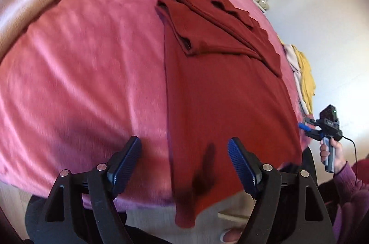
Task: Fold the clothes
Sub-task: 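Pinch the sweater hem with both tools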
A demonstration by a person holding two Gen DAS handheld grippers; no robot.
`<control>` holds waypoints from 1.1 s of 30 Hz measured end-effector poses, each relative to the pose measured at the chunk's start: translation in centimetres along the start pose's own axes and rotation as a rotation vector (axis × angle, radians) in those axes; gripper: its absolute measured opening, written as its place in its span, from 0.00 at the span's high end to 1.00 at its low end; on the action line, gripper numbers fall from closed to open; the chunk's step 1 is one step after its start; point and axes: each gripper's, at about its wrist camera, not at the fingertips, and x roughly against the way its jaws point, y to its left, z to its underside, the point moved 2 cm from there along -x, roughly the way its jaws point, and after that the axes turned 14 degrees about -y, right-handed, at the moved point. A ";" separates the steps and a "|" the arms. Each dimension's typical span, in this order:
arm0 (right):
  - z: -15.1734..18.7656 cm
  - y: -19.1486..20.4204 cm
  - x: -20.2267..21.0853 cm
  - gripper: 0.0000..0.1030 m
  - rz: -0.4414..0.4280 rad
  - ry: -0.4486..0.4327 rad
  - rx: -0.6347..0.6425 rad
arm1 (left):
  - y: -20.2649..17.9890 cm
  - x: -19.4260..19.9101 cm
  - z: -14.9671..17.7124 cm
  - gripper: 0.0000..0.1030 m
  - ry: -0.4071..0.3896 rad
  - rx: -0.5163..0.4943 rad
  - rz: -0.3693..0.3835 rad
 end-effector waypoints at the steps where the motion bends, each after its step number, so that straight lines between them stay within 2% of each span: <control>1: 1.0 -0.2 -0.2 0.53 -0.029 0.034 -0.016 | 0.1 0.2 0.2 0.22 -0.004 0.022 0.014; 3: 2.4 -0.4 -0.9 0.53 -0.080 0.084 -0.037 | 0.5 0.0 0.3 0.19 -0.010 0.093 0.056; 6: 3.4 -0.1 -1.5 0.51 -0.119 0.085 -0.018 | 0.8 0.1 0.7 0.17 -0.024 0.148 0.080; 8: 3.6 0.4 -1.6 0.51 -0.118 0.093 0.000 | 0.1 0.4 1.1 0.17 0.005 0.149 0.107; 10: 3.9 0.9 -1.6 0.50 -0.118 0.109 0.018 | -1.1 0.4 2.3 0.17 0.068 0.096 0.137; 12: 4.5 1.5 -2.1 0.49 -0.130 0.153 0.031 | -2.0 0.3 3.8 0.17 0.115 0.023 0.120; 15: 5.9 1.8 -2.9 0.49 -0.129 0.196 0.067 | -1.9 0.1 4.1 0.17 0.126 0.053 0.116; 25: 5.8 1.4 -3.3 0.48 -0.179 0.149 0.051 | -2.2 -0.9 4.3 0.17 0.101 0.116 0.120; 29: 6.2 1.8 -3.2 0.48 -0.160 0.147 0.088 | -3.4 -1.4 4.3 0.19 0.118 0.055 0.050; 30: 6.3 2.0 -3.2 0.48 -0.151 0.146 0.104 | -3.6 -1.5 4.3 0.24 0.122 0.034 0.019; 31: 6.3 1.9 -3.3 0.50 -0.145 0.146 0.114 | -3.6 -1.4 4.3 0.46 0.122 0.020 -0.027; 32: 6.4 2.0 -3.3 0.56 -0.130 0.143 0.128 | -3.0 -1.0 4.3 0.88 0.118 0.011 -0.109; 33: 6.4 1.9 -3.2 0.60 -0.113 0.139 0.129 | -2.2 -0.6 4.3 0.93 0.118 0.036 -0.135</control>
